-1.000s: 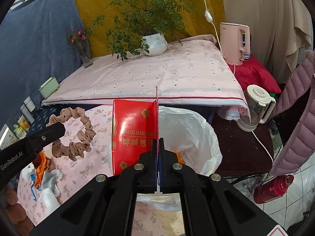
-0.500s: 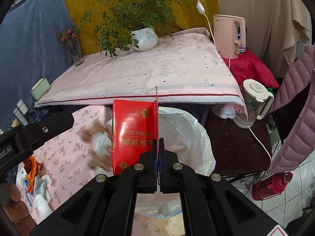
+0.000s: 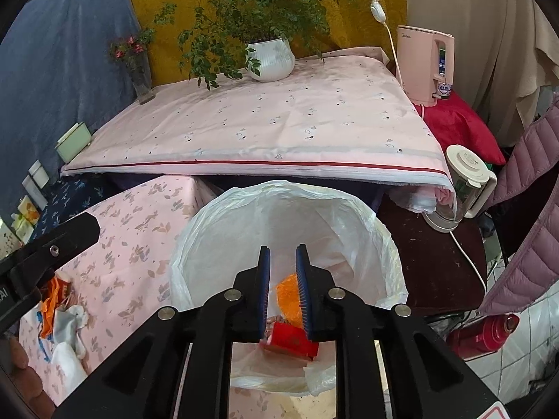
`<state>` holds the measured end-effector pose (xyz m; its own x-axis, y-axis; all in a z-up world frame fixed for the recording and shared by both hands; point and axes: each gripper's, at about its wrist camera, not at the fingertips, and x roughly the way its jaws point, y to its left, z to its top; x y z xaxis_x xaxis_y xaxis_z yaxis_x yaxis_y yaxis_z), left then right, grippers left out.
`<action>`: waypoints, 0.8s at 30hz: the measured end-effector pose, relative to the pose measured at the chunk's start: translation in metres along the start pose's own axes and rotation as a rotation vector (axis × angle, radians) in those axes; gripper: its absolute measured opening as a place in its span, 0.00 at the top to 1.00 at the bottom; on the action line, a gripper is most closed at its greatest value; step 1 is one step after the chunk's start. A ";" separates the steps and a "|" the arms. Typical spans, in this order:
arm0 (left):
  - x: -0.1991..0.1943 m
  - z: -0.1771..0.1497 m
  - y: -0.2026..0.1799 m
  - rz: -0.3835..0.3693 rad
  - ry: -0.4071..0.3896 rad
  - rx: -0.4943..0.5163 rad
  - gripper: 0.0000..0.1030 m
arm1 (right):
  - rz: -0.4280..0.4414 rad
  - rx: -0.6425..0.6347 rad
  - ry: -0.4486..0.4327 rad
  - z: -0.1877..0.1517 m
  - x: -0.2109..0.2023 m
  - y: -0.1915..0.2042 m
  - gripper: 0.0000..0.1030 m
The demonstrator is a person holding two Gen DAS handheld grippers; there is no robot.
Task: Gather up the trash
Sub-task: 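Carry the packet into the bin and open the right gripper while the left gripper drops the scrunchie, then move both open grippers back over the table toward the tissue and tape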
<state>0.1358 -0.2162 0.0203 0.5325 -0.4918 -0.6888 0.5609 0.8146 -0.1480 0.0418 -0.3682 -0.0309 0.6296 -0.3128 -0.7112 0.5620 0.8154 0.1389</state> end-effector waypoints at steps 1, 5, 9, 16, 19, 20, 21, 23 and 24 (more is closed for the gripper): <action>-0.001 -0.001 0.002 0.010 -0.005 -0.001 0.36 | 0.001 -0.006 -0.001 -0.001 -0.001 0.003 0.82; -0.009 -0.003 0.012 0.031 -0.016 -0.014 0.36 | 0.007 -0.019 -0.015 -0.004 -0.010 0.011 0.71; -0.014 -0.006 0.020 0.050 -0.019 -0.023 0.36 | 0.014 -0.028 -0.022 -0.006 -0.016 0.019 0.66; -0.026 -0.014 0.036 0.080 -0.033 -0.048 0.32 | 0.032 -0.055 -0.030 -0.012 -0.028 0.034 0.63; -0.032 -0.017 0.045 0.089 -0.036 -0.061 0.32 | 0.043 -0.066 -0.034 -0.015 -0.034 0.043 0.62; -0.033 -0.019 0.049 0.092 -0.037 -0.067 0.31 | 0.047 -0.069 -0.035 -0.016 -0.035 0.046 0.61; -0.035 -0.020 0.052 0.097 -0.037 -0.073 0.31 | 0.051 -0.072 -0.035 -0.017 -0.037 0.049 0.60; -0.038 -0.023 0.059 0.105 -0.037 -0.089 0.29 | 0.060 -0.080 -0.037 -0.020 -0.040 0.055 0.58; -0.040 -0.024 0.063 0.110 -0.038 -0.096 0.27 | 0.065 -0.085 -0.038 -0.021 -0.042 0.059 0.57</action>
<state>0.1345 -0.1380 0.0209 0.6121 -0.4076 -0.6777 0.4356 0.8890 -0.1412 0.0372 -0.2962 -0.0075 0.6841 -0.2749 -0.6756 0.4727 0.8725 0.1236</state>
